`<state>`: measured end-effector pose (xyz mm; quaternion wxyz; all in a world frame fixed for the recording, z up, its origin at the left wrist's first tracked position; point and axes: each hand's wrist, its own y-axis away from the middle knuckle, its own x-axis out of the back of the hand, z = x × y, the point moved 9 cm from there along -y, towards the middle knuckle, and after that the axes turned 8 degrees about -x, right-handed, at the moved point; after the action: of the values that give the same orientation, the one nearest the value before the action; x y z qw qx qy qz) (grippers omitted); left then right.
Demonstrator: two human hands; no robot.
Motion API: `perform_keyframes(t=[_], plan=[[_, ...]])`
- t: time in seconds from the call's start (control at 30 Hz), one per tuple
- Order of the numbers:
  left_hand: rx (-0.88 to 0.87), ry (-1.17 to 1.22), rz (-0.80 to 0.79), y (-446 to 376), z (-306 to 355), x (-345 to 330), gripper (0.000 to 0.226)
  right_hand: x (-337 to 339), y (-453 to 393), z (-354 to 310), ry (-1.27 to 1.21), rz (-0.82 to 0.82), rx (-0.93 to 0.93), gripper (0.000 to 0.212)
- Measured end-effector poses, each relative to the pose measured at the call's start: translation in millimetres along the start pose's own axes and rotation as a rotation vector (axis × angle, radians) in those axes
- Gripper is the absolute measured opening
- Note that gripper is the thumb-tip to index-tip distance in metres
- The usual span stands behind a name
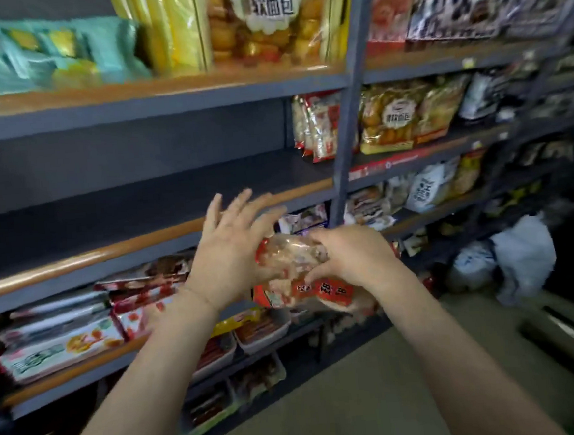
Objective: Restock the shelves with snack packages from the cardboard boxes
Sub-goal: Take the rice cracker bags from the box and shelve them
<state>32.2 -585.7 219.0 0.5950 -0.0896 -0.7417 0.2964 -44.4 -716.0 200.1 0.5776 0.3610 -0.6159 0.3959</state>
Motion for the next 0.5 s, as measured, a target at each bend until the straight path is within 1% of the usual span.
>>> perform_keyframes(t=[0.03, 0.07, 0.1, 0.13, 0.2, 0.23, 0.27, 0.3, 0.33, 0.37, 0.4, 0.47, 0.5], plan=[[0.001, 0.049, -0.107, -16, 1, -16, 0.089, 2, -7, 5, 0.04, 0.024, 0.024, 0.07], [0.052, 0.121, -0.212, -28, -1, -32, 0.077, 5, -14, 11, 0.085, 0.065, 0.049, 0.065], [0.107, 0.19, -0.273, -37, -6, -46, 0.068, 8, -22, 17, 0.126, 0.116, 0.069, 0.061], [0.149, 0.238, -0.273, -45, -11, -55, 0.06, 12, -30, 23, 0.161, 0.194, 0.087, 0.058], [0.245, 0.289, -0.163, -59, -29, -66, 0.051, 27, -44, 41, 0.169, 0.448, 0.091, 0.057], [0.316, 0.343, -0.078, -64, -43, -70, 0.048, 39, -48, 51, 0.114, 0.606, 0.076, 0.058], [0.41, 0.438, -0.001, -65, -58, -78, 0.044, 48, -50, 61, 0.028, 0.749, 0.05, 0.059], [0.513, 0.559, 0.072, -64, -73, -87, 0.038, 54, -53, 71, -0.099, 0.852, 0.005, 0.058], [0.614, 0.68, 0.152, -63, -87, -97, 0.032, 55, -58, 81, -0.256, 0.907, -0.045, 0.058], [0.712, 0.797, 0.224, -61, -100, -108, 0.028, 50, -71, 88, -0.417, 0.898, -0.08, 0.058], [0.811, 0.927, 0.273, -60, -111, -123, 0.028, 36, -91, 92, -0.561, 0.804, -0.109, 0.058], [0.956, 1.189, 0.33, -62, -124, -150, 0.034, -3, -141, 89, -0.829, 0.462, -0.163, 0.063], [0.993, 1.256, 0.341, -68, -131, -161, 0.037, -24, -166, 87, -0.968, 0.285, -0.213, 0.067]])
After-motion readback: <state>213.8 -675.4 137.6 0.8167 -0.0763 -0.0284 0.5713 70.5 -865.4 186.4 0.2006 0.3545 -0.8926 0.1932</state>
